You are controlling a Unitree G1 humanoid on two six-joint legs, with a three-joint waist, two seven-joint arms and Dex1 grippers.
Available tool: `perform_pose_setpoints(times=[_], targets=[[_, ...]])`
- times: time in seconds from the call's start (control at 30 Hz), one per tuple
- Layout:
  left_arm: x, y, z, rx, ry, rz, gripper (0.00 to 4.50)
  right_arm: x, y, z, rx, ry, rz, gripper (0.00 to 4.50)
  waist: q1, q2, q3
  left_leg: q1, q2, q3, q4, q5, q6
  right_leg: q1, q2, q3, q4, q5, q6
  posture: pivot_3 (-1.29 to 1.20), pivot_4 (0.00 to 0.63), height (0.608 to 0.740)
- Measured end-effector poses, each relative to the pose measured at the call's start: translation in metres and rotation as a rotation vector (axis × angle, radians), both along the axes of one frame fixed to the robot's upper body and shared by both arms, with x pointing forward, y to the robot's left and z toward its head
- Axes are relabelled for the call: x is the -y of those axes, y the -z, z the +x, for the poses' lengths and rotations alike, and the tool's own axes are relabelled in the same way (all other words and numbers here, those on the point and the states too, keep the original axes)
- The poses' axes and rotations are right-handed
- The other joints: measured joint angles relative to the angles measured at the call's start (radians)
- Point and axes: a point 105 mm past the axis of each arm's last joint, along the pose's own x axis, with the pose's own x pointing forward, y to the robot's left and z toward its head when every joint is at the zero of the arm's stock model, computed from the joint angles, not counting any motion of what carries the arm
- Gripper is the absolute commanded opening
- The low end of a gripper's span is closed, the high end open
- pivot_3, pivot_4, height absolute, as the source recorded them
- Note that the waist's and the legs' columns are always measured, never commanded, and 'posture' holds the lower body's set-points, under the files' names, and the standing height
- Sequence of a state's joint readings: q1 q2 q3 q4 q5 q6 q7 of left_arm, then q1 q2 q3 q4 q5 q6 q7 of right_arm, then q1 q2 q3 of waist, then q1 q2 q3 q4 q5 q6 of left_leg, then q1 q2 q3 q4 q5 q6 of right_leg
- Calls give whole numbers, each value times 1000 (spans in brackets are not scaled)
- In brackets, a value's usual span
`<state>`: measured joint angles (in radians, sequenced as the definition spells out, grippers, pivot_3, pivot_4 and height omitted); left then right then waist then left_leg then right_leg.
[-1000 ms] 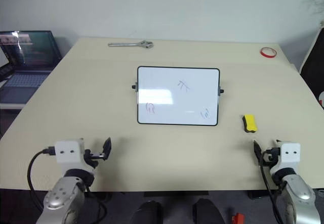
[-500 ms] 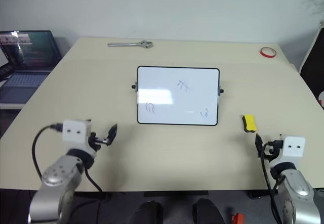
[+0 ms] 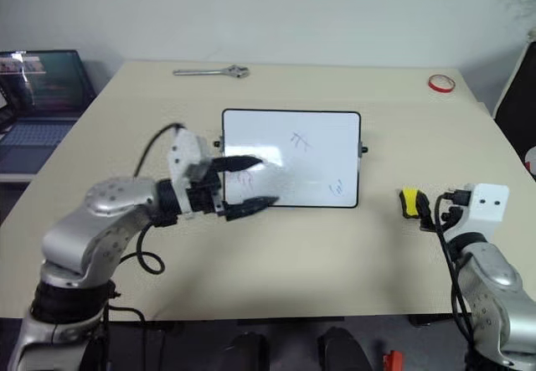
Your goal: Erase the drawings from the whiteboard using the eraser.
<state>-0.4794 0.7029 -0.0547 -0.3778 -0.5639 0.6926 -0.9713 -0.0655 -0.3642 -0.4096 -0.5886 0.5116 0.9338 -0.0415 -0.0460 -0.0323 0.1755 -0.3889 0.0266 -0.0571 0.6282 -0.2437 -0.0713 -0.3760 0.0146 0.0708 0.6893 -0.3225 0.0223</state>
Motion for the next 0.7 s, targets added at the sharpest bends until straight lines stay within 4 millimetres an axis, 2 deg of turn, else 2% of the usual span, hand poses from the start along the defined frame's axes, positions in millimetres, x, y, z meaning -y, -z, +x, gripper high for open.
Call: perform_pose_setpoints(times=[0.13, 0.27, 0.57, 0.7], targets=[[-4, 4, -2, -49, 83, 41, 4500, -17, 3, 7, -48, -50, 7, 4476, -3, 1, 1, -2, 0, 0, 0, 0, 0, -2, 1, 0, 0, 0, 0, 0, 150, 740], [-10, 7, 2, -56, 95, 63, 4500, -29, -1, 16, -42, -77, 16, 4476, -4, 1, 1, -5, 0, 0, 1, 0, 0, -4, 0, 0, 0, 0, 0, 0, 150, 740], [-13, 11, 6, -32, 90, 91, 4500, -22, 25, 39, -117, -36, -27, 4476, -4, 1, 1, -10, 0, 0, 1, 0, 0, -11, 0, 0, 3, 0, -1, 0, 150, 740], [-14, 13, 6, -35, 86, 96, 4500, -20, 25, 49, -94, -26, -29, 4476, -7, 1, 1, -10, 0, 1, 2, 0, 0, -12, 0, 0, 6, 0, -1, 0, 150, 740]])
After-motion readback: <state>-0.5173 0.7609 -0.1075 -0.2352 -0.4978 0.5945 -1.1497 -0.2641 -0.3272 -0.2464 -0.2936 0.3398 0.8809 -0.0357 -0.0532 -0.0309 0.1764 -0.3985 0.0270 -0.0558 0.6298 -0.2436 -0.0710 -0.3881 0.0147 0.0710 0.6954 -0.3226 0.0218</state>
